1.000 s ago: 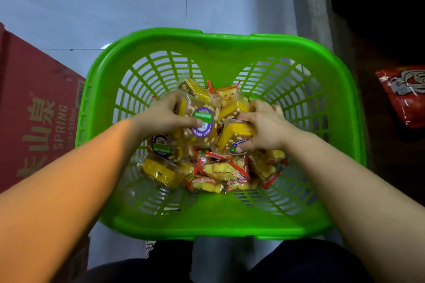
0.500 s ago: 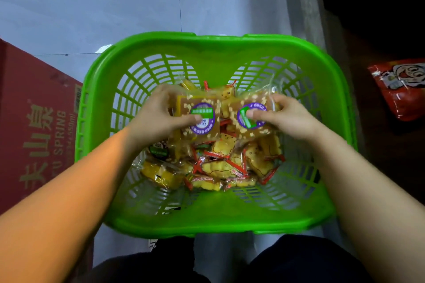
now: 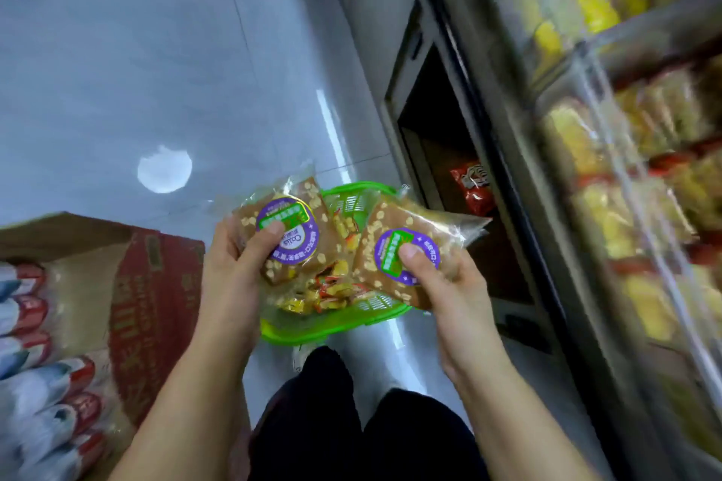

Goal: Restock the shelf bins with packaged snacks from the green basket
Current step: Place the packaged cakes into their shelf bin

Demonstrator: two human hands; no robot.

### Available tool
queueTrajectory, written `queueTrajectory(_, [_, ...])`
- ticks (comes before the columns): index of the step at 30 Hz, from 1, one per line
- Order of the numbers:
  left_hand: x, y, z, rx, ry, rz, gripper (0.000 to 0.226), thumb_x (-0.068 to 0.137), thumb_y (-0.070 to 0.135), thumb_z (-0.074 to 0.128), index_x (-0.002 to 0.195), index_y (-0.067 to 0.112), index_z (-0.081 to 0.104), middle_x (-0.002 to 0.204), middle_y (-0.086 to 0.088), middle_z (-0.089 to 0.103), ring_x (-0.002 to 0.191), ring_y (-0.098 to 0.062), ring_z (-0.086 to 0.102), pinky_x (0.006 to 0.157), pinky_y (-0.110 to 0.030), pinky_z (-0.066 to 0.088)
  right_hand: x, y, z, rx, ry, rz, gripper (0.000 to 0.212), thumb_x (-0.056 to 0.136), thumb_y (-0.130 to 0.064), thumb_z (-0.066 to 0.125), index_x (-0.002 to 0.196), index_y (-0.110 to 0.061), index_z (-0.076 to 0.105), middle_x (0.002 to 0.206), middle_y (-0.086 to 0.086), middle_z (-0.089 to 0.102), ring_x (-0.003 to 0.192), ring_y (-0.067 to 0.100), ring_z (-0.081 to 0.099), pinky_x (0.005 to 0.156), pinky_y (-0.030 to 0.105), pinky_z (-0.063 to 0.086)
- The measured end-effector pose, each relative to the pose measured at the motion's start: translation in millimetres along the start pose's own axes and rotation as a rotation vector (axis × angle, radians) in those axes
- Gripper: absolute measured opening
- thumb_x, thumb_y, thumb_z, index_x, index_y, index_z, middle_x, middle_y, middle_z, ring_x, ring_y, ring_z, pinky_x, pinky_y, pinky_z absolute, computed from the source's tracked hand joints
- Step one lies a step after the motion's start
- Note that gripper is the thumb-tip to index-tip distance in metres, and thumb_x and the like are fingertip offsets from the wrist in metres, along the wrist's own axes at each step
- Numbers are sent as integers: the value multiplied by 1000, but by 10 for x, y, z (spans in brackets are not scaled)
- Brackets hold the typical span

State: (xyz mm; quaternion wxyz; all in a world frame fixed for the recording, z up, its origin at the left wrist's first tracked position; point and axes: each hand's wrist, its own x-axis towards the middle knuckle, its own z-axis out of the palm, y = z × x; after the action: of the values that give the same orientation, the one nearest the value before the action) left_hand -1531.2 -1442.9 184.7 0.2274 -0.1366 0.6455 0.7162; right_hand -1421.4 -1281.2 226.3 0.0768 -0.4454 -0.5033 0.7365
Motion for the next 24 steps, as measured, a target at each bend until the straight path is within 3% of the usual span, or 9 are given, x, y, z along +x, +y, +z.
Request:
queueTrajectory(3, [-387,748,299,12,-116,36,36,57,39,73,88,22,64,82,1,71,72,-16,67,68,-33,55,-590,-791,-91,-31,32,-61,37,65,-26,79,96,-11,67,101,15,71,95,32,67,86,45,54])
queueTrajectory(5, [-534,1139,556,8,-229,69,33,58,39,71,87,24,66,79,6,73,68,-10,69,60,-24,55,-856,-1207,-194,-9,54,-134,40,63,-26,81,97,-10,67,96,10,73,89,25,70,78,34,57])
queueTrajectory(7, [-646,1456,857,19,-351,83,35,58,38,70,90,24,67,82,6,73,70,-10,69,62,-23,54,-1065,-1550,-342,13,105,-196,44,60,-30,74,98,-9,67,92,7,74,82,17,70,71,25,56])
queueTrajectory(11, [-759,1858,1507,61,-534,138,38,62,30,71,96,17,64,80,6,74,70,-8,69,62,-21,54,-1247,-1907,-623,126,225,-250,54,55,-37,74,102,-11,66,99,11,73,92,27,68,83,38,55])
queueTrajectory(13, [-774,1952,1792,82,-592,156,29,69,24,65,97,16,63,79,7,74,70,-6,68,62,-19,53,-1230,-1996,-747,181,252,-265,55,57,-38,75,105,-12,65,100,8,73,92,24,69,80,35,56])
queueTrajectory(16, [-720,2001,2074,84,-623,132,28,71,24,63,98,15,63,78,6,74,70,-7,69,60,-19,53,-1102,-2092,-906,289,226,-267,48,66,-32,75,109,-13,65,100,6,73,89,19,70,70,24,55])
queueTrajectory(21, [-569,1992,2346,73,-582,72,33,72,25,62,102,12,63,77,2,74,68,-10,70,57,-21,54,-764,-2178,-1058,369,140,-168,51,66,-37,73,113,-18,63,98,7,74,80,17,71,56,20,52])
queueTrajectory(24, [-474,1978,2461,57,-526,20,35,71,29,63,100,10,65,77,-1,74,69,-13,70,59,-24,54,-551,-2222,-1115,408,118,-111,52,63,-38,72,110,-18,64,100,10,73,87,22,71,60,23,54])
